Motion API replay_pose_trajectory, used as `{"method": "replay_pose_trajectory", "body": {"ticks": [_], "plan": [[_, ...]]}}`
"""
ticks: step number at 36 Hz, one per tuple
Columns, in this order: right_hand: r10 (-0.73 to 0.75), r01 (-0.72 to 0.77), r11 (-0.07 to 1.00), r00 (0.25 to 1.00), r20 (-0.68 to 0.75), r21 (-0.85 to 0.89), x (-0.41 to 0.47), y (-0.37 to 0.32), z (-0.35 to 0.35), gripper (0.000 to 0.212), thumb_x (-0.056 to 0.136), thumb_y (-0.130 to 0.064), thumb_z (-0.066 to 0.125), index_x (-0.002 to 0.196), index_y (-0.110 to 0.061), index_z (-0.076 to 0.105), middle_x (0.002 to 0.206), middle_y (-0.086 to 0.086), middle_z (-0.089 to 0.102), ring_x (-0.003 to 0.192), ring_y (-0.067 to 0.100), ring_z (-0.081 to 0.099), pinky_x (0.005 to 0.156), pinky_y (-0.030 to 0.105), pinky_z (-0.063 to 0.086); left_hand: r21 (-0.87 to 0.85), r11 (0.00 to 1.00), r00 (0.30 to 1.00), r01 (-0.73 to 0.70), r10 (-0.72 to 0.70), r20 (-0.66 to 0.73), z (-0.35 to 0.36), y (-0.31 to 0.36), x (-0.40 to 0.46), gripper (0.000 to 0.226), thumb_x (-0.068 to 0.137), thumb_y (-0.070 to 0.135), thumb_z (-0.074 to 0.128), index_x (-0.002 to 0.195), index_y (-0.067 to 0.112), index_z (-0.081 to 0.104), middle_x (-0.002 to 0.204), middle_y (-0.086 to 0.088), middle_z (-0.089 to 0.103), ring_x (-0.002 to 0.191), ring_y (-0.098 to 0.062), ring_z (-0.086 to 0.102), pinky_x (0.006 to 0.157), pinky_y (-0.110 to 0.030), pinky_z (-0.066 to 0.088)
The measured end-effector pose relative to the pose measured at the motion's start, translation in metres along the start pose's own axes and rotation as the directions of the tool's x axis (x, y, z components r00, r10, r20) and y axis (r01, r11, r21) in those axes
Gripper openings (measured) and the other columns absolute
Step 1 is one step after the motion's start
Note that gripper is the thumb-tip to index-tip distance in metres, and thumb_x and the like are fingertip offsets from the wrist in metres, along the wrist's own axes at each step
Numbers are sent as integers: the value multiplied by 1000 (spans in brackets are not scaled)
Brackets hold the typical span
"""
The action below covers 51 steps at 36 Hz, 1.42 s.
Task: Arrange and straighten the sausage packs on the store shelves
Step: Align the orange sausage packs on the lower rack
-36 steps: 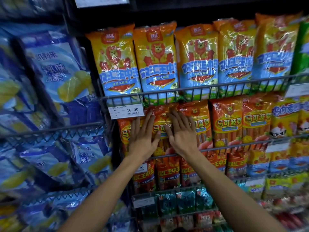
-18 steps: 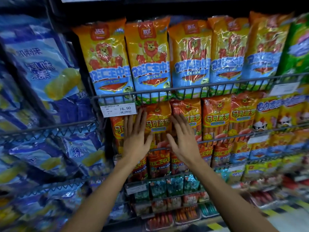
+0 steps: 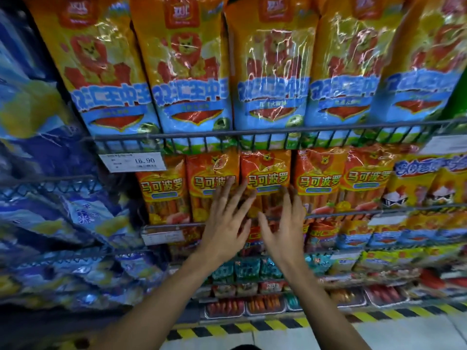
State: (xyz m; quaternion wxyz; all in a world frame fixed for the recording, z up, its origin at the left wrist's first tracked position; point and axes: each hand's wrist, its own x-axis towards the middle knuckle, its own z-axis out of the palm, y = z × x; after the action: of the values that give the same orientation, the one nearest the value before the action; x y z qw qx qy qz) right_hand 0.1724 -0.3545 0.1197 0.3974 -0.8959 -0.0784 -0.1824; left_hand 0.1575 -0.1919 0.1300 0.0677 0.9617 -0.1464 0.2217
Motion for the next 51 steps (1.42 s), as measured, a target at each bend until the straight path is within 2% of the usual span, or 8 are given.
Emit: {"method": "replay_pose_trajectory", "body": {"ticks": [6,15,20,26,30,36,45,51], "plan": [[-58,60,998,992,114,-9,-7,14,-11,83,98,-49,55,161,-12,15,168,9,10,155,31,7,124,35,7,79,995,998,59,-59,-6,8,13,3,66,106,46,46,163,26,18,171,-8,1,157,-38,-4,125,-61,3],[25,-32,998,990,139,51,11,8,-46,88,90,-61,61,157,-13,30,157,3,42,146,20,37,116,21,23,-174,917,923,359,-377,-80,14,44,-4,65,104,36,53,160,14,27,161,-5,30,148,-27,25,122,-44,27],[24,-35,997,987,159,68,16,10,-53,82,90,-53,68,155,-15,36,153,0,48,141,18,43,109,21,30,-459,682,801,570,-586,124,10,77,-5,69,105,41,48,162,28,11,164,6,21,150,-4,12,120,-28,21],[58,-81,989,983,174,126,13,7,-50,84,89,-51,69,157,-19,32,156,-2,43,145,16,38,114,27,33,-654,404,644,640,-746,170,4,81,18,60,101,32,60,157,27,36,150,7,51,138,-13,48,113,-38,44],[86,-112,980,984,157,165,13,8,-51,79,89,-44,73,156,-19,36,154,-7,45,143,11,39,112,22,30,-671,399,574,625,-817,48,1,74,29,43,99,26,66,141,24,59,128,5,69,109,-3,64,98,-27,54],[114,-146,966,981,154,212,10,3,-49,78,88,-44,73,154,-20,39,155,-11,42,144,7,35,117,31,34,-747,402,531,530,-844,-77,8,72,25,33,94,19,74,127,19,72,114,8,75,109,-5,69,96,-40,58],[112,-144,952,985,129,269,10,0,-42,79,89,-41,73,155,-21,35,151,-22,32,135,-25,19,113,8,23,-776,445,534,447,-829,-167,6,71,31,29,93,18,75,122,16,74,114,8,76,107,-2,69,90,-40,59],[145,-176,943,981,127,284,11,-4,-40,77,90,-39,73,155,-21,36,153,-19,35,146,3,30,120,33,32,-768,487,529,415,-816,-232,6,68,34,28,94,27,72,120,15,75,112,10,76,102,-3,71,86,-47,58]]}}
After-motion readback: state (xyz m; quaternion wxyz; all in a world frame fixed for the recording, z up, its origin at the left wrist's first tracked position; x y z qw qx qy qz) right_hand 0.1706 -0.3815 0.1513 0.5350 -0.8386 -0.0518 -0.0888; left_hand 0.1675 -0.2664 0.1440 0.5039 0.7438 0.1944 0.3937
